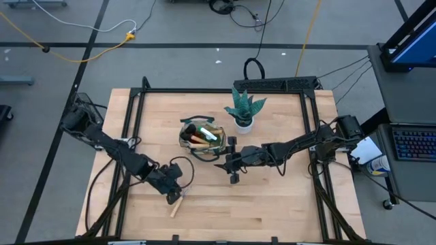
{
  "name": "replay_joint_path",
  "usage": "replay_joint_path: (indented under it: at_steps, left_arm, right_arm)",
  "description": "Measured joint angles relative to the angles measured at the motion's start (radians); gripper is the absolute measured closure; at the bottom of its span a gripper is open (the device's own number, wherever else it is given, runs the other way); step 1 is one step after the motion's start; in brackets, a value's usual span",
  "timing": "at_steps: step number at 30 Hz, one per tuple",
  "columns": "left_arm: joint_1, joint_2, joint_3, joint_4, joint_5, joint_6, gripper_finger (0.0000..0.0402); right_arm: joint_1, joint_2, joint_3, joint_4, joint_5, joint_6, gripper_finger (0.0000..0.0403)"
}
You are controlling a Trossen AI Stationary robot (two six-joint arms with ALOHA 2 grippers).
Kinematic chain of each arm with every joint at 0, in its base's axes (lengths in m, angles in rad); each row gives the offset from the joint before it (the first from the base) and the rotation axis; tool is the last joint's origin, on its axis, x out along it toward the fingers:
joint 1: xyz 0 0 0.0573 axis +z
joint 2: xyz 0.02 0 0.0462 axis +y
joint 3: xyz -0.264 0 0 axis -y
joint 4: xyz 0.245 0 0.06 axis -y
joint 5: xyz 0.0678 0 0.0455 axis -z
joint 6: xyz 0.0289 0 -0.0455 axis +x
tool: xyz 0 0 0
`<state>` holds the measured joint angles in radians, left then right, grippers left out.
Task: Pick & Place Garden tools in Gardening bag
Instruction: Put the brown hand rake into the white gardening bag
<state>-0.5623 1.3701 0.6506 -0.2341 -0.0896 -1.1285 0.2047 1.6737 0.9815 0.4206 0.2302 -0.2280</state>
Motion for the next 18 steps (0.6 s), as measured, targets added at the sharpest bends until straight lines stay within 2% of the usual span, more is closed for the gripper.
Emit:
replay_joint_path:
  at_steps: [3, 7, 18]
  left_arm:
    - [-0.009, 0.000, 0.000, -0.002, -0.094, -0.016, 0.0355]
    - [-0.009, 0.000, 0.000, -0.018, -0.175, 0.071, 0.0355]
    - [-0.018, 0.122, 0.000, -0.031, -0.207, 0.300, 0.0355]
  right_arm:
    - [0.000, 0.000, -0.023, 0.025, 0.000, 0.000, 0.0232]
    - [0.000, 0.000, -0.033, 0.022, 0.000, -0.001, 0.0232]
    - [0.000, 0.000, -0.033, 0.054, 0.000, -0.038, 0.0232]
